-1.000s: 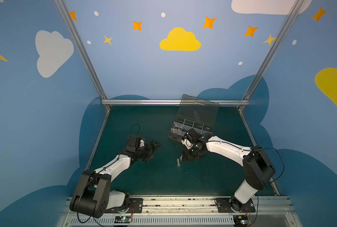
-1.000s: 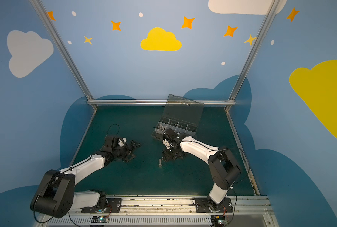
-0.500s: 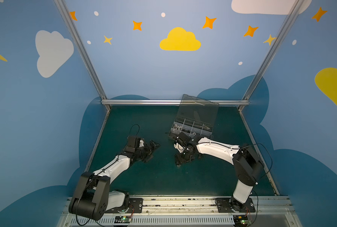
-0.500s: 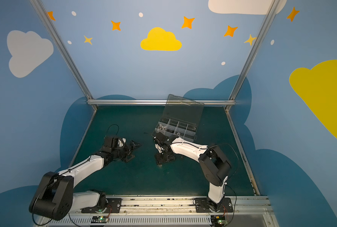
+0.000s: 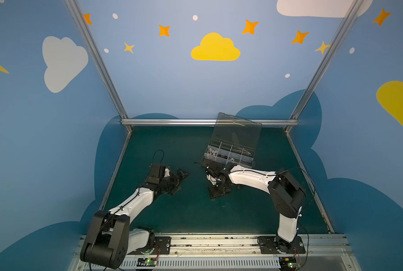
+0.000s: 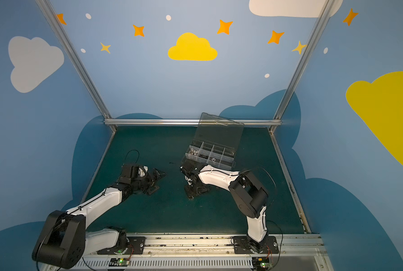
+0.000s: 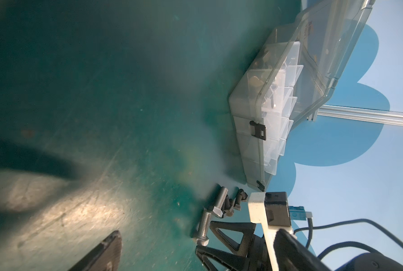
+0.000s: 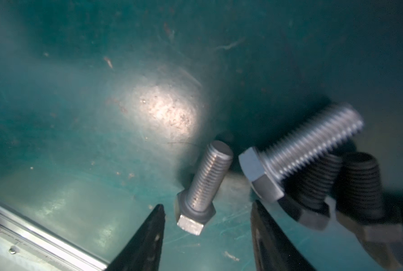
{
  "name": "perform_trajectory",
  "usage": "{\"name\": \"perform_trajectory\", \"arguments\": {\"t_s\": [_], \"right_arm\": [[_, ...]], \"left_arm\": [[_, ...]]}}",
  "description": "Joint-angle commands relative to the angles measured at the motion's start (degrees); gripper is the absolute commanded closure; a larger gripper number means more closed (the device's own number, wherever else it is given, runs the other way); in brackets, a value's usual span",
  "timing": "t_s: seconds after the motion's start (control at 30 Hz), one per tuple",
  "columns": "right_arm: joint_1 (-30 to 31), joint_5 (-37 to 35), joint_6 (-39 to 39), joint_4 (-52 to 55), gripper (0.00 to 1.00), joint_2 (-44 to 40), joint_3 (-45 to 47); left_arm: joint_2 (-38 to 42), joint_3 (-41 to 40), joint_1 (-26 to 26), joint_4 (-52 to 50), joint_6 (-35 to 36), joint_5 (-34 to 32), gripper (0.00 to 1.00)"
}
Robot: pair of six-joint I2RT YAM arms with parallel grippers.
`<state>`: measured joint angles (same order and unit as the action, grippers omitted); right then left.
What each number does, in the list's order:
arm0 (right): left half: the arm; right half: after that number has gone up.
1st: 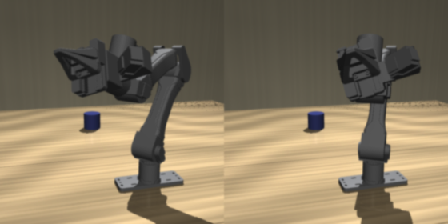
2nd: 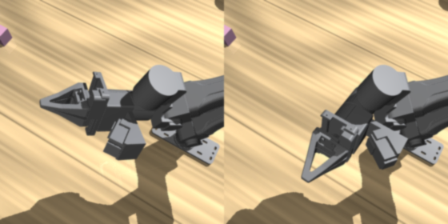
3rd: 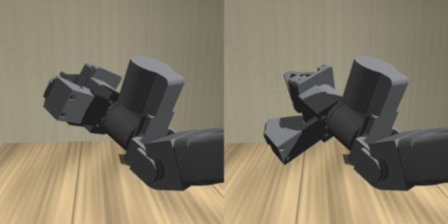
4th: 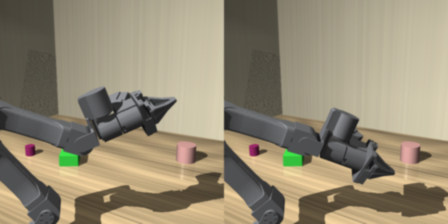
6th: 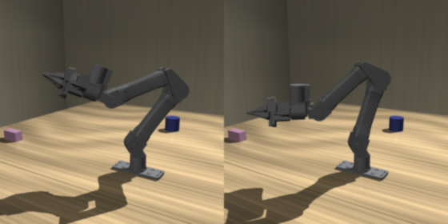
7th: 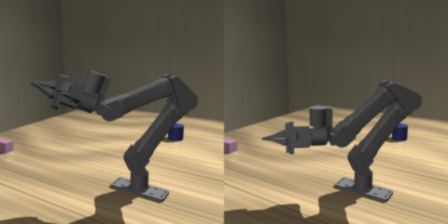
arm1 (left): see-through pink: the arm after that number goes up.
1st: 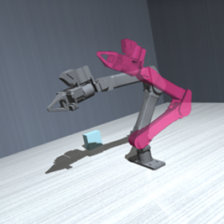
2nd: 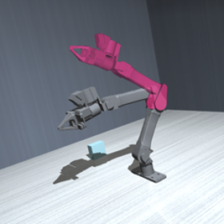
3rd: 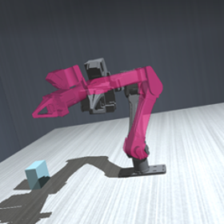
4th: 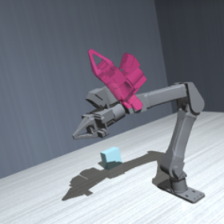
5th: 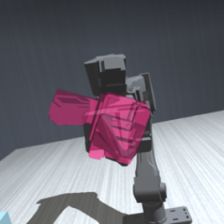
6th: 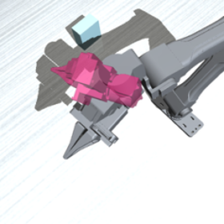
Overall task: Sort the screws and nuts into containers
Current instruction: Pick up the screw from the center of the table.
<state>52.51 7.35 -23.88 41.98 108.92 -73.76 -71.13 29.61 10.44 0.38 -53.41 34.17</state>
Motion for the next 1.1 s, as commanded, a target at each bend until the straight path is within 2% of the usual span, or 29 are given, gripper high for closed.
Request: {"name": "perform_trajectory", "arguments": {"t_s": [0.0, 0.17, 0.53, 0.8, 1.07], "right_arm": [[0.49, -1.03, -0.45, 0.76, 0.50, 1.20, -1.83], [0.92, -0.77, -0.73, 0.83, 0.59, 1.82, -2.21], [1.38, -1.37, -0.86, 1.61, 0.65, 4.45, -3.51], [0.78, -1.36, -0.34, 2.07, 0.87, 2.16, -3.49], [-1.76, 3.86, 4.74, 1.69, 0.98, -3.76, -6.18]], "left_arm": [[1.13, -0.41, -0.37, -0.59, 0.32, 0.08, 0.00], [1.10, -0.61, -0.57, -0.60, 0.32, 0.19, 0.00], [0.83, -0.49, -0.86, -0.47, 0.50, 0.52, 0.00], [0.08, -0.34, -1.23, -0.38, 0.85, 1.05, 0.00], [-0.71, -0.58, -1.54, 0.21, 1.16, 1.42, 0.00]]}}
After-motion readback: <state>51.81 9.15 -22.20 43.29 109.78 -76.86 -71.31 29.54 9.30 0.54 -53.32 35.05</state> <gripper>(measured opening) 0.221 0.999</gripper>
